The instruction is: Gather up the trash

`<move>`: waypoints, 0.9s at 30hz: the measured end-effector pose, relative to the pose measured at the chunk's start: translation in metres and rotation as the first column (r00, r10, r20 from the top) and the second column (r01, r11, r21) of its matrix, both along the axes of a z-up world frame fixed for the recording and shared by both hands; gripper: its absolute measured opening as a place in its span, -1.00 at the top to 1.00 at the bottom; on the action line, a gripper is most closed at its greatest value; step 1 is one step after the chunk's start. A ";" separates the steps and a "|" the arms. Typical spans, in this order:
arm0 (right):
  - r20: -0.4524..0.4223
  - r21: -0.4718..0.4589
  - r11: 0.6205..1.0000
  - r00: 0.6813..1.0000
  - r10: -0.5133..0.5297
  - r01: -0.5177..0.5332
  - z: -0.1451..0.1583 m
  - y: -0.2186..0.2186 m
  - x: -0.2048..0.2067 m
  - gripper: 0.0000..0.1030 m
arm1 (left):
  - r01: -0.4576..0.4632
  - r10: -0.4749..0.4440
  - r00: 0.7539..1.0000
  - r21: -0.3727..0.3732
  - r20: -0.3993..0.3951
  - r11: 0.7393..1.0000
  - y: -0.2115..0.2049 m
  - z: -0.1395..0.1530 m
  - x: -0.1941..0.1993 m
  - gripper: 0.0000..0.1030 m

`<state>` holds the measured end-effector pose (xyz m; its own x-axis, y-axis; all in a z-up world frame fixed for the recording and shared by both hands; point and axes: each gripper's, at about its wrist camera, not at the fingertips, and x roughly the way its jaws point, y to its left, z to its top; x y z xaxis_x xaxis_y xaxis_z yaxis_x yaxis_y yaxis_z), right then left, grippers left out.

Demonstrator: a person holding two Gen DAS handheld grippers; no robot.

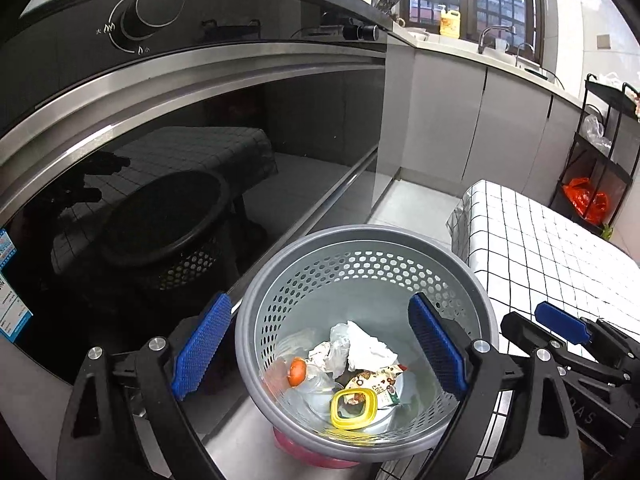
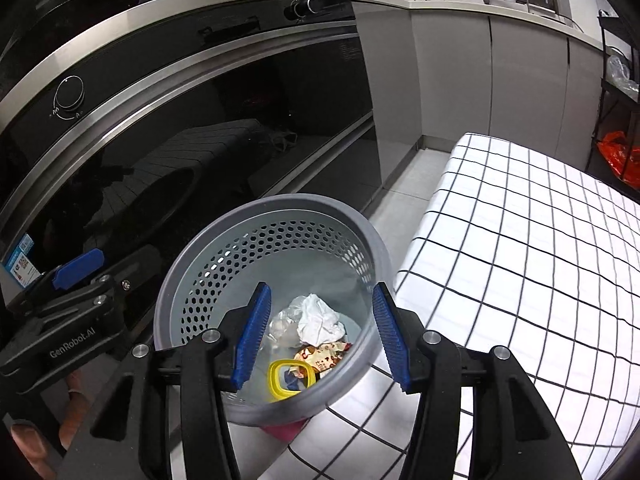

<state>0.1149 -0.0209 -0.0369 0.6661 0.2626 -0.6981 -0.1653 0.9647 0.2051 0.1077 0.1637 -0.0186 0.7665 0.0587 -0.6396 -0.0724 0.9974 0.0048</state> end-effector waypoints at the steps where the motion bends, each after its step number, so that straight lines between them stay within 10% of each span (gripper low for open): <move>1: 0.000 -0.001 1.000 1.000 -0.005 0.005 0.000 -0.001 -0.002 0.00 | 0.000 0.000 1.000 0.001 0.003 1.000 0.000 0.000 -0.001 -0.72; 27: 0.030 -0.045 0.998 0.998 -0.053 0.054 0.008 0.005 -0.021 -0.12 | 0.007 -0.006 0.999 -0.025 0.048 1.000 0.010 0.008 -0.011 -0.81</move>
<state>0.0938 -0.0163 -0.0293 0.6986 0.1946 -0.6885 -0.1188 0.9805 0.1566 0.0964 0.1735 -0.0104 0.7968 0.0379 -0.6030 -0.0654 0.9976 -0.0236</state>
